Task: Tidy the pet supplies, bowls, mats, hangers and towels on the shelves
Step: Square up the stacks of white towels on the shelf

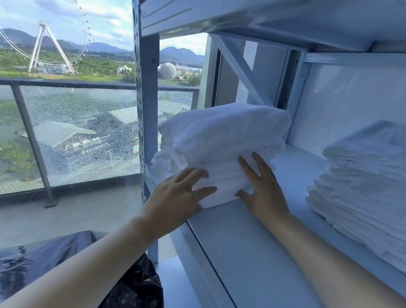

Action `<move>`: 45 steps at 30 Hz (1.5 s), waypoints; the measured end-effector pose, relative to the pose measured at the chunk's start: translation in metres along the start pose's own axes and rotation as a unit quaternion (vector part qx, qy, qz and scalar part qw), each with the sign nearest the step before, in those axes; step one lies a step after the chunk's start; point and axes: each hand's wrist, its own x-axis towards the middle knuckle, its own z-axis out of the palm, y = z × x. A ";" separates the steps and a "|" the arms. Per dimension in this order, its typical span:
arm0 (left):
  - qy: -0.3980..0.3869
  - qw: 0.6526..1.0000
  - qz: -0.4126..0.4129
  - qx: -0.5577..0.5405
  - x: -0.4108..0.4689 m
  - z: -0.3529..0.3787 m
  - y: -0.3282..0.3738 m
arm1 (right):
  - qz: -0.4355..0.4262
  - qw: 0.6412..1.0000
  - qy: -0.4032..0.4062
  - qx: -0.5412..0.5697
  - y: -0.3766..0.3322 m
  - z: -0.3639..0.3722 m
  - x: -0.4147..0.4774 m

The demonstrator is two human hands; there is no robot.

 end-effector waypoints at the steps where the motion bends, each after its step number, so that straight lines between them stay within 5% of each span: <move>1: 0.007 1.000 0.004 0.013 0.001 -0.001 -0.001 | -0.001 1.000 -0.003 -0.005 0.000 -0.001 -0.001; 7: -0.001 0.997 -0.012 0.071 0.028 -0.004 -0.006 | -0.033 0.996 0.063 -0.048 -0.009 -0.015 -0.008; 13: -0.094 0.991 -0.081 0.054 0.038 0.014 -0.010 | -0.061 0.996 0.027 -0.064 -0.012 -0.026 0.005; 27: -0.021 0.999 -0.008 -0.028 0.069 0.065 -0.025 | -0.008 0.997 0.020 -0.075 0.011 -0.017 0.002; 35: -0.077 0.996 0.000 -0.048 0.097 0.078 -0.020 | 0.052 0.996 -0.010 -0.076 0.028 -0.024 0.007; 45: -0.049 0.990 0.063 -0.120 0.052 0.055 -0.097 | -0.089 0.994 0.035 -0.045 -0.023 -0.022 0.027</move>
